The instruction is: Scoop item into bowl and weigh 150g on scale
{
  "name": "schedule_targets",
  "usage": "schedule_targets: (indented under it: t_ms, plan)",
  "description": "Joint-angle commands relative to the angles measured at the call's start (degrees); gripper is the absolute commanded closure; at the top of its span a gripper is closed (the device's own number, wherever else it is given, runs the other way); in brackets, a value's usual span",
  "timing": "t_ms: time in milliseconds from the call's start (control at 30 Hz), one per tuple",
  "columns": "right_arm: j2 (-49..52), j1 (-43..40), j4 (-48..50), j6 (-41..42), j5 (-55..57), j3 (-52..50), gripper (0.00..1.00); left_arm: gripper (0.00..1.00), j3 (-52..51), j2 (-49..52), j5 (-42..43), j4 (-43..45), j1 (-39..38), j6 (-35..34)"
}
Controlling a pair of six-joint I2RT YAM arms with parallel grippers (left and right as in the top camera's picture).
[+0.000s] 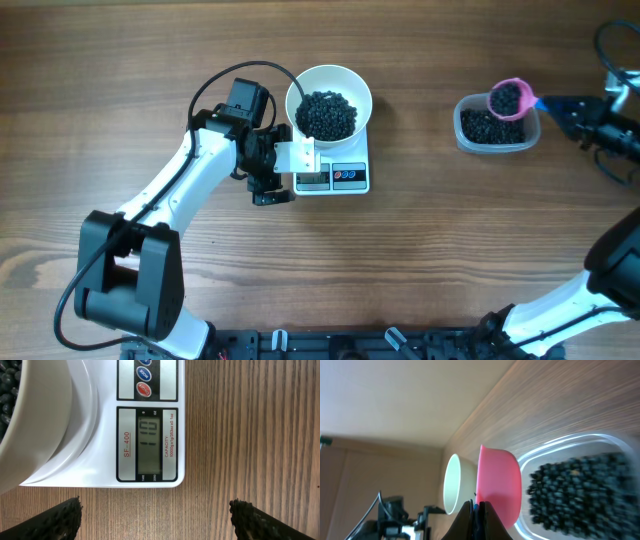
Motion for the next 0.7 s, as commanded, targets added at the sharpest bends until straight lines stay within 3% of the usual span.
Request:
schedule_targets:
  t_ms: [0, 200, 433, 533, 667]
  plan:
    - [0.7, 6.03, 0.35, 0.59, -3.72, -0.52, 0.96, 0.0, -0.52, 0.59, 1.14, -0.04, 0.15, 1.07]
    - [0.7, 20.81, 10.27, 10.54, -3.69, -0.52, 0.96, 0.0, -0.52, 0.59, 1.14, -0.04, 0.15, 1.07]
    - [0.7, 37.92, 31.91, 23.65, -0.09, -0.52, 0.96, 0.0, -0.52, 0.59, 1.14, -0.04, 0.15, 1.07]
    - [0.7, 42.1, 35.12, 24.26, 6.43, -0.52, 0.96, 0.0, -0.52, 0.59, 1.14, -0.04, 0.15, 1.07]
    - [0.68, 45.29, 35.26, 19.28, 13.53, -0.52, 0.96, 0.0, -0.52, 0.59, 1.14, -0.04, 0.15, 1.07]
